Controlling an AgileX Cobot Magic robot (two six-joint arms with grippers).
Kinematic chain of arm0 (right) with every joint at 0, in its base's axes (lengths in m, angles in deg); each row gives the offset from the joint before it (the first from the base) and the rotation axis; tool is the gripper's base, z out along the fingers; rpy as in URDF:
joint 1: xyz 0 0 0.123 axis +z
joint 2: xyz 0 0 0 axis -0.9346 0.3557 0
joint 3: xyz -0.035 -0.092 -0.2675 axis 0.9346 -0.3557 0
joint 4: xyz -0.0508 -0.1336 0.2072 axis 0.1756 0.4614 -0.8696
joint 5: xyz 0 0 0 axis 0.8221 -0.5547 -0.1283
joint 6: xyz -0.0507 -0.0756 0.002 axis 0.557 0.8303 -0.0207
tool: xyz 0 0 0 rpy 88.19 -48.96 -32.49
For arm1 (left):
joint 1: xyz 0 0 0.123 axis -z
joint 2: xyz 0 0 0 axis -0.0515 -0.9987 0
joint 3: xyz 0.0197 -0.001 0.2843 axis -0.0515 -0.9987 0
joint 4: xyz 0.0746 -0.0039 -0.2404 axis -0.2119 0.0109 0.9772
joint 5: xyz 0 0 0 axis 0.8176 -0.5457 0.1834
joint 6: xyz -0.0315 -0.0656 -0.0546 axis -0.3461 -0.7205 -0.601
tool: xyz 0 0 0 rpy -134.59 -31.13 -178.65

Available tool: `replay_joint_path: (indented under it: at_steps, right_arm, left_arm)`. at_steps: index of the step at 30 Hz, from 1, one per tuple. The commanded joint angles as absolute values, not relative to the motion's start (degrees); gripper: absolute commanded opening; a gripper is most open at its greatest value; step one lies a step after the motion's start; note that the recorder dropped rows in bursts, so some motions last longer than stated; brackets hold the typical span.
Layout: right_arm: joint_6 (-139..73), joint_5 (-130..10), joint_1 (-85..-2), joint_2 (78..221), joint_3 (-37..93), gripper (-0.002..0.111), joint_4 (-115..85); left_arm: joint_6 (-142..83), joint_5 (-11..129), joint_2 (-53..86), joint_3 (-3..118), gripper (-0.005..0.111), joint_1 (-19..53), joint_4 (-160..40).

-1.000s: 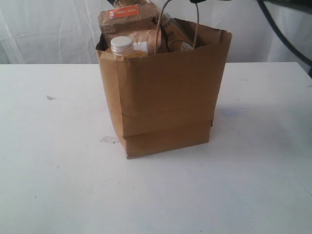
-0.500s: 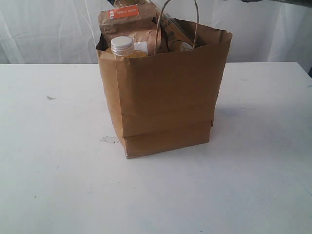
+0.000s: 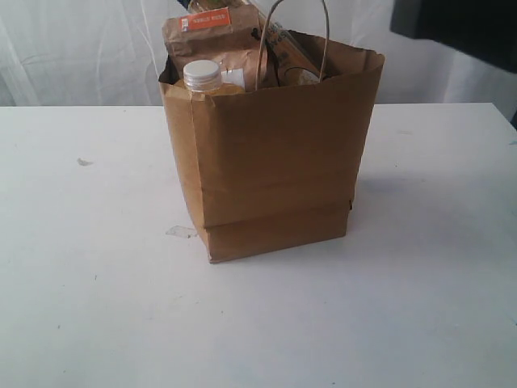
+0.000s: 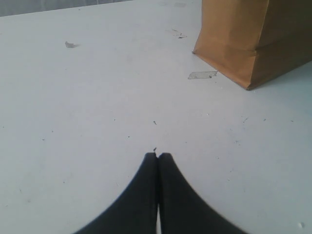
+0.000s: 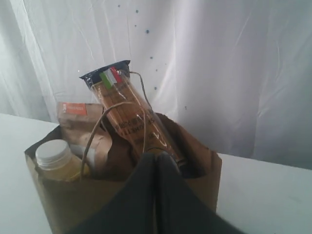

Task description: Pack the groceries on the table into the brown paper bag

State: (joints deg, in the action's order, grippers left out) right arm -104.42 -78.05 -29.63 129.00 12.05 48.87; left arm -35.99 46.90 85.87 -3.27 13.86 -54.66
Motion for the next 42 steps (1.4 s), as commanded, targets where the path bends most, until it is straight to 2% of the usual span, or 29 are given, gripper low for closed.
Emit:
replay_joint_path:
  at_steps: [1, 15, 31, 33, 38, 42]
  right_arm:
    - [-104.68, -77.55, -29.55, 122.00, 6.60, 0.000, 45.17]
    - [-104.68, -78.39, -29.55, 105.01, -3.86, 0.000, 33.35]
    - [-103.98, -79.53, -29.55, 101.83, -4.00, 0.000, 33.00]
    - [-96.72, -79.41, -29.55, 101.96, -5.19, 0.000, 29.00]
    - [-48.09, -75.73, -29.78, 97.92, -10.49, 0.000, 1.84]
    - [-44.52, -74.15, -31.04, 90.84, -16.18, 0.000, -1.47]
  left_arm:
    - [-36.43, 46.97, 86.18, -3.43, 0.000, 13.61, -54.32]
    - [-36.43, 46.97, 86.18, -3.43, 0.000, 13.61, -54.32]
    - [-36.43, 46.97, 86.18, -3.43, 0.000, 13.61, -54.32]
    - [-36.43, 46.97, 86.18, -3.43, 0.000, 13.61, -54.32]
    - [-36.43, 46.97, 86.18, -3.43, 0.000, 13.61, -54.32]
    - [-36.43, 46.97, 86.18, -3.43, 0.000, 13.61, -54.32]
